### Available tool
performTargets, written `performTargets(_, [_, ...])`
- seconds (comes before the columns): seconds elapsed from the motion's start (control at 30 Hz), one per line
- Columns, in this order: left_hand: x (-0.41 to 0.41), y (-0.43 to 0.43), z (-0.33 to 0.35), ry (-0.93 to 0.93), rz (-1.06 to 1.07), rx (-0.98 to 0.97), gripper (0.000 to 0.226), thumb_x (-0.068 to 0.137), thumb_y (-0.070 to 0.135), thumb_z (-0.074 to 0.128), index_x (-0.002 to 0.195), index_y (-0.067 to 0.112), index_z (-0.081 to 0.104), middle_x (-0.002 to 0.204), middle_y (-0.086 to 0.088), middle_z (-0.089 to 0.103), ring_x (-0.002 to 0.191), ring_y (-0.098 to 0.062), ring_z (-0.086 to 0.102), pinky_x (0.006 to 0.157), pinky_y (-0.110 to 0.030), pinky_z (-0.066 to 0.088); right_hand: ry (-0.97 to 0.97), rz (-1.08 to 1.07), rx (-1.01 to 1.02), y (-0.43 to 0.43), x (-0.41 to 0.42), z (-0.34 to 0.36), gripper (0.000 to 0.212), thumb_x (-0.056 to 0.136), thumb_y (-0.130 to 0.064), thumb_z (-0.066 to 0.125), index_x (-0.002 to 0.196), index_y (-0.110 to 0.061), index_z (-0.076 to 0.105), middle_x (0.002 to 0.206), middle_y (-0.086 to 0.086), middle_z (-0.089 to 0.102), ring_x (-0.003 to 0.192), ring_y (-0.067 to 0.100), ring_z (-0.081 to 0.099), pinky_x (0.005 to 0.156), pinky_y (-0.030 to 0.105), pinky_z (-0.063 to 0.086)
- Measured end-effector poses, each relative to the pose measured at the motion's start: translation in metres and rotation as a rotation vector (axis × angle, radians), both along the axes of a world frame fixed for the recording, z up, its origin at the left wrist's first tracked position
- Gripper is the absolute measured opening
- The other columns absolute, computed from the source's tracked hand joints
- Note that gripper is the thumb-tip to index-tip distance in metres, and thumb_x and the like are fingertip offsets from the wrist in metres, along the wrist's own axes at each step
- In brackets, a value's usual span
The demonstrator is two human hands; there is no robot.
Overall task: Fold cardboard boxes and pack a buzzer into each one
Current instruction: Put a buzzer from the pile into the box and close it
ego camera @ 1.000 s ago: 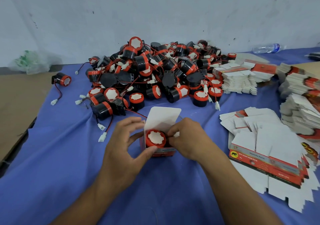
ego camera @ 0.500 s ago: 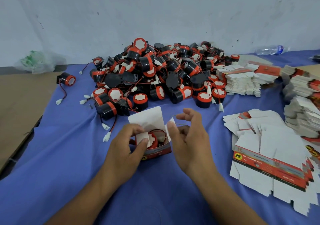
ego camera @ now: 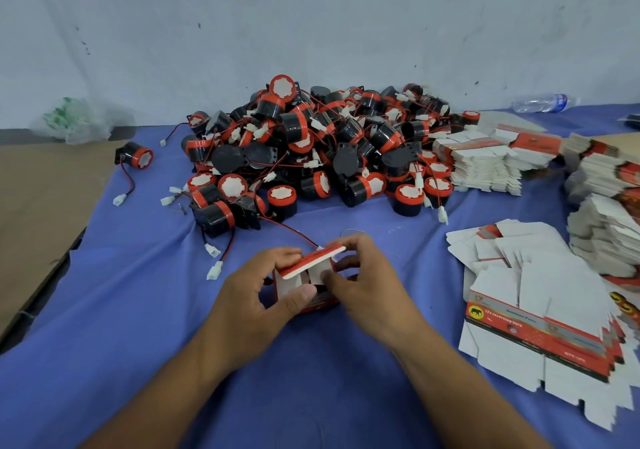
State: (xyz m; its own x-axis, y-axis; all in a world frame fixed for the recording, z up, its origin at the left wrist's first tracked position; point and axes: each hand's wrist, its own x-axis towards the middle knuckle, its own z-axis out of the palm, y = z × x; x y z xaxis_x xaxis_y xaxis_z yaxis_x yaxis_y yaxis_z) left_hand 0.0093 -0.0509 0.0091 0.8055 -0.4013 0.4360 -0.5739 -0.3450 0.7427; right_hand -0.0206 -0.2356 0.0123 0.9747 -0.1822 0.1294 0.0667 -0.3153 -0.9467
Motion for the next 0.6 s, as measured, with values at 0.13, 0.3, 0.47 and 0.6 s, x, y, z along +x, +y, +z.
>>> performTargets(0.13, [-0.001,-0.001,0.0,0.04,-0.009,0.009,0.039,0.083,0.053,0.057,0.109,0.025,0.065,0.122,0.017,0.061,0.113,0.002,0.056,0.089,-0.013,0.046,-0.162,0.122,-0.264,-0.004,-0.005,0.004,0.053,0.09,0.0,0.062,0.132,-0.029,0.051,0.119,-0.009,0.061,0.103,0.001,0.055,0.085,0.017,0.048])
performTargets(0.3, [0.001,0.002,-0.002,0.05,-0.004,0.036,0.042,0.087,0.044,0.063,0.122,0.02,0.063,0.13,0.014,0.059,0.12,-0.002,0.055,0.098,-0.029,0.05,-0.088,0.344,-0.425,-0.015,-0.009,0.001,0.049,0.1,-0.028,0.057,0.148,-0.02,0.048,0.153,-0.009,0.039,0.142,0.002,0.031,0.118,0.024,0.027])
performTargets(0.47, [0.001,0.004,0.003,0.031,0.003,0.03,0.036,0.087,0.033,0.07,0.12,0.019,0.066,0.126,0.012,0.062,0.118,0.002,0.057,0.097,-0.033,0.052,-0.19,0.305,-0.376,-0.022,-0.005,0.003,0.038,0.097,-0.028,0.065,0.133,-0.016,0.063,0.134,-0.008,0.057,0.128,-0.005,0.047,0.107,0.015,0.037])
performTargets(0.6, [0.003,0.005,0.002,-0.006,0.013,0.037,0.027,0.088,0.012,0.069,0.115,0.015,0.07,0.122,0.013,0.065,0.114,0.007,0.057,0.096,-0.021,0.05,-0.221,0.295,-0.402,-0.024,-0.002,-0.001,0.034,0.096,-0.032,0.064,0.129,-0.022,0.067,0.133,-0.011,0.06,0.129,-0.011,0.045,0.107,0.01,0.034])
